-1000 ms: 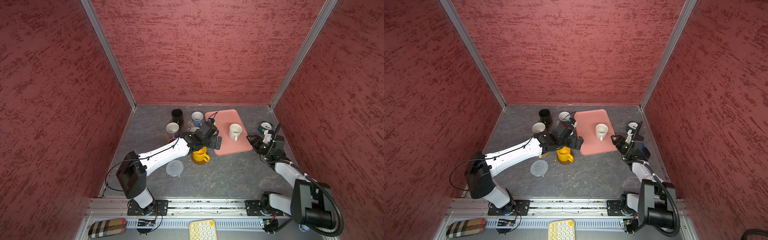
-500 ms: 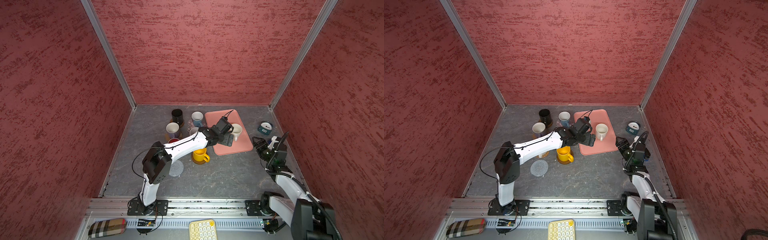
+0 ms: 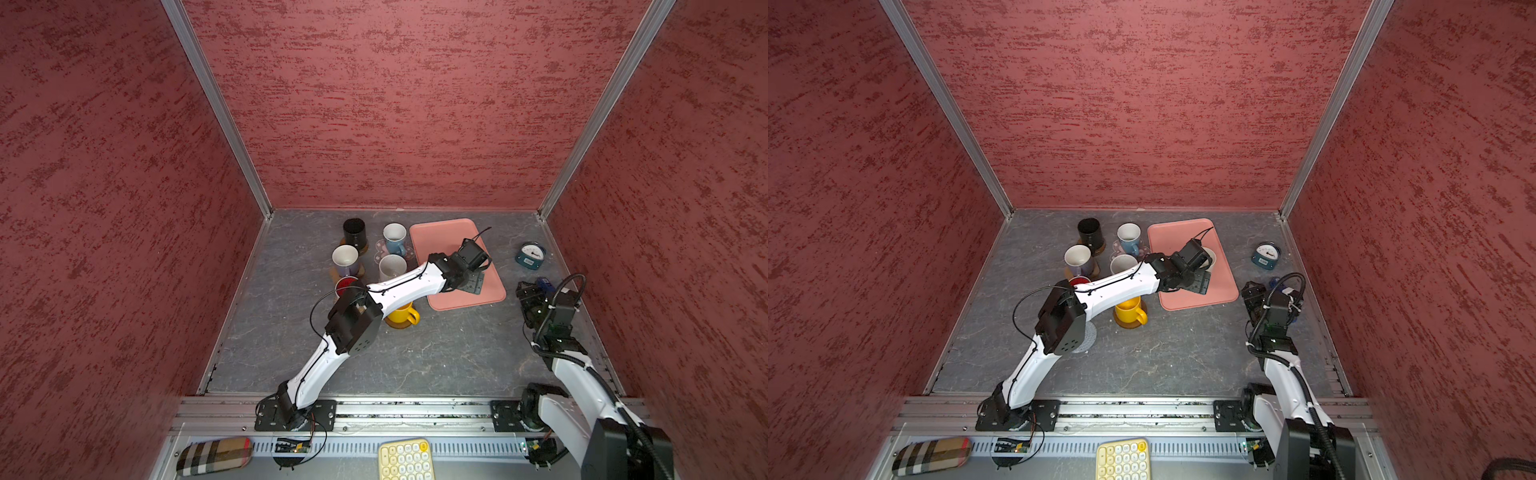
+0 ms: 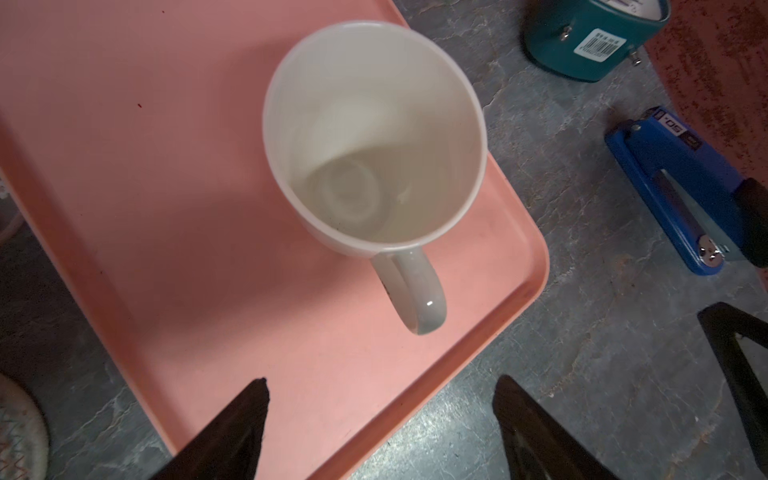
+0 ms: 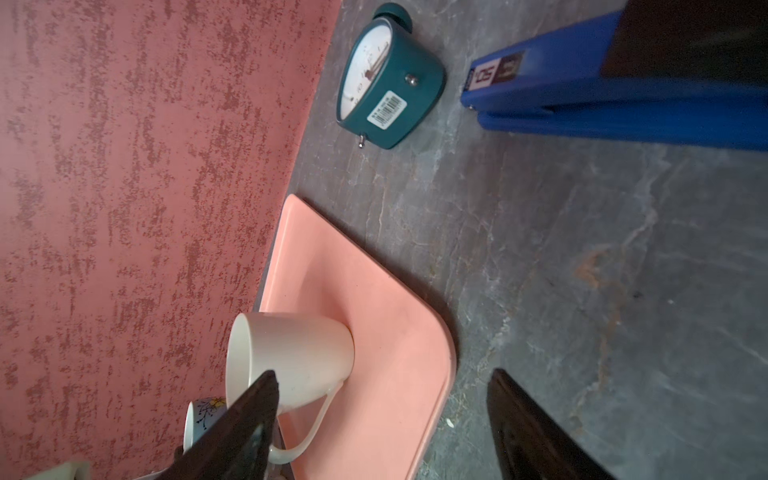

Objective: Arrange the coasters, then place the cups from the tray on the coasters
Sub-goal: 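Reach the left gripper over the white mug on the tray while the right arm withdraws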

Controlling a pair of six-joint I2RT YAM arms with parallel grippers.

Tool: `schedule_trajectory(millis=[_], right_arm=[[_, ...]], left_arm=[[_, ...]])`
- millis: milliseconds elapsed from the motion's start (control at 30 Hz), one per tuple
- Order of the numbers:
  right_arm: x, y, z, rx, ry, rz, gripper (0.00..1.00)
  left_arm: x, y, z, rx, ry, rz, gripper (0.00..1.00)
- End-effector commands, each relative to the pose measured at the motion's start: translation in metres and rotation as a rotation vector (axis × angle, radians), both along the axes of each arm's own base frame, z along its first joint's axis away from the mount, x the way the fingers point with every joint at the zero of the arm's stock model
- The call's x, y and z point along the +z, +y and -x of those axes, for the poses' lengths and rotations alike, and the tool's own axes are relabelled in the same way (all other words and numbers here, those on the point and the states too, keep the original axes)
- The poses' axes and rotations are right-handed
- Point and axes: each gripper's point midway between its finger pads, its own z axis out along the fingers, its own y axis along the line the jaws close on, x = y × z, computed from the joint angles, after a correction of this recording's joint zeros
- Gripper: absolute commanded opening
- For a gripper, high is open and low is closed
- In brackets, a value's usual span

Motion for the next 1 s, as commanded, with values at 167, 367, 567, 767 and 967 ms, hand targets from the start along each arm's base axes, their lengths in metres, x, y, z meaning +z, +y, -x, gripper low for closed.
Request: schedule_trajectory(millis=[167,367,567,767,967], right_arm=[[-0.009,-0.001,0.0,-0.065,0.056,-0.008,0.81],[-0.014,0.002,0.0,-0.068,0.079,-0.006,0.82],[-0.012,0.006,-0.002,-0.052,0.073,0.001,0.82],[-0.01,0.008,-0.003,-0.043,0.072,0.009,0.82],[-0.009,0.011,-0.005,-0.03,0.065,0.01,0.82]], left_arm=[[-0.01,-0.005,-0.013,0.05,-0.001,-0.029,0.83],[-0.015,-0.001,-0.022,0.077,-0.014,-0.042,0.77],[-0.022,0.004,-0.03,0.092,-0.007,-0.052,0.63],[-0.023,0.007,-0.034,0.103,-0.016,-0.063,0.54],[-0.023,0.008,-0.037,0.105,-0.021,-0.061,0.42]])
